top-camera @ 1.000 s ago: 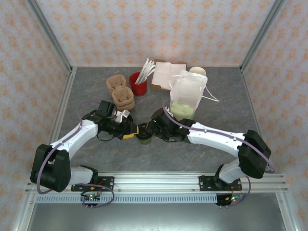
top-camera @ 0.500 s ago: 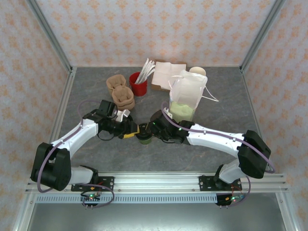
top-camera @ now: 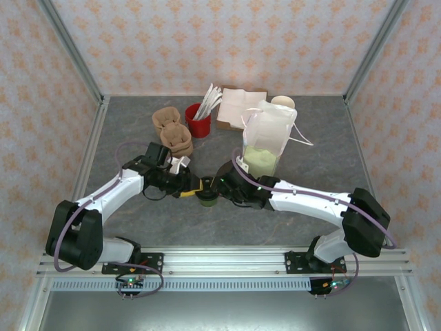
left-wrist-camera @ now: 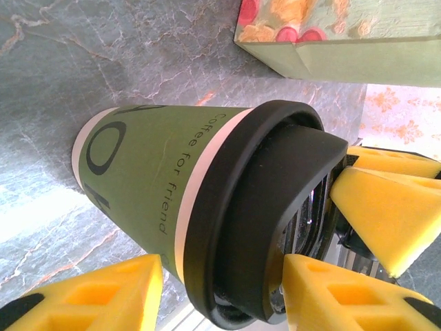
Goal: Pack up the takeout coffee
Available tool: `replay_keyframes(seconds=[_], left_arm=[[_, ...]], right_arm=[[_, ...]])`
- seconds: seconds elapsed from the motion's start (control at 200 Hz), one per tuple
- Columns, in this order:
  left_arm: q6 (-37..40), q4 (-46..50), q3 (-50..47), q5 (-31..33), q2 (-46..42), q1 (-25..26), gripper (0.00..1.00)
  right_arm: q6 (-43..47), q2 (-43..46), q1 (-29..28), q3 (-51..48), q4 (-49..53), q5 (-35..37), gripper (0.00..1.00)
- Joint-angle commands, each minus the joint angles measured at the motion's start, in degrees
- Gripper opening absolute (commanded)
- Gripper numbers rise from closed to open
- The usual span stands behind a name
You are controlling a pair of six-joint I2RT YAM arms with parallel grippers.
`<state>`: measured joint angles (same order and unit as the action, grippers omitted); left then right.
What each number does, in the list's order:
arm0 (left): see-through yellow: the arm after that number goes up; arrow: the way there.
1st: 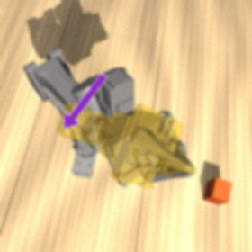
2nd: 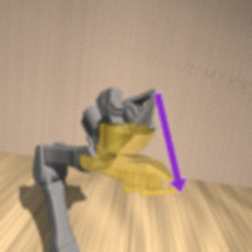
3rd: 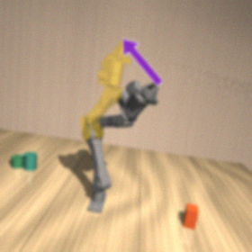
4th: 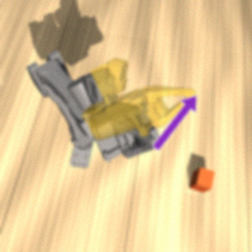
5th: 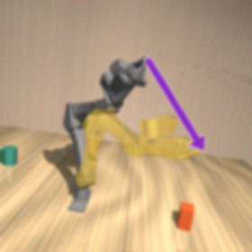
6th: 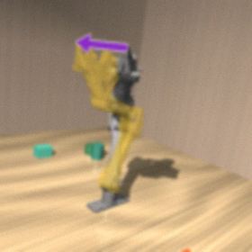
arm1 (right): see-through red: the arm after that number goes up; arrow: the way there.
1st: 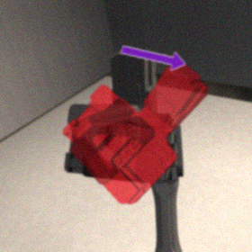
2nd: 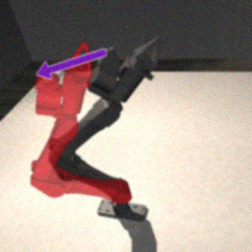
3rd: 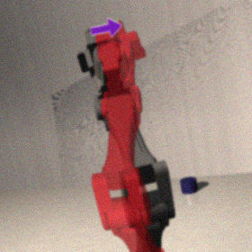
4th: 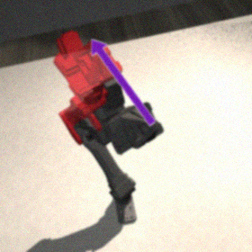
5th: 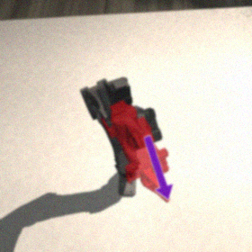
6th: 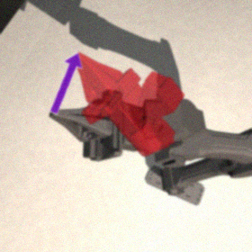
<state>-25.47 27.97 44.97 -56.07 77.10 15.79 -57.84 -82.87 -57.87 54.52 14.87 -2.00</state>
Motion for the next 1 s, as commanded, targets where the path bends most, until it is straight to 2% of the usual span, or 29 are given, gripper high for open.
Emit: replay_keyframes(seconds=[0.0, 0.656, 0.886, 0.996], left_arm=[[0.17, 0.78, -0.87, 4.3, 1.21, 0.65, 0.49], [-0.54, -0.25, -2.64, 6.0, 3.18, 0.55, 0.45], [-0.88, 0.77, -0.22, 5.03, 0.44, 0.64, 0.45], [-1.3, 1.05, 1.15, 4.75, -1.32, 0.64, 0.49]], right_arm=[[0.34, -0.85, -0.58, -2.89, 6.55, 1.3, 0.33], [-2.54, -2.56, -0.58, -5.37, 5.45, 1.0, 0.32], [-0.39, -2.11, -0.58, -1.93, 7.15, 1.21, 0.34], [0.49, -2.34, -0.58, 0.26, 7.6, 0.9, 0.38]])
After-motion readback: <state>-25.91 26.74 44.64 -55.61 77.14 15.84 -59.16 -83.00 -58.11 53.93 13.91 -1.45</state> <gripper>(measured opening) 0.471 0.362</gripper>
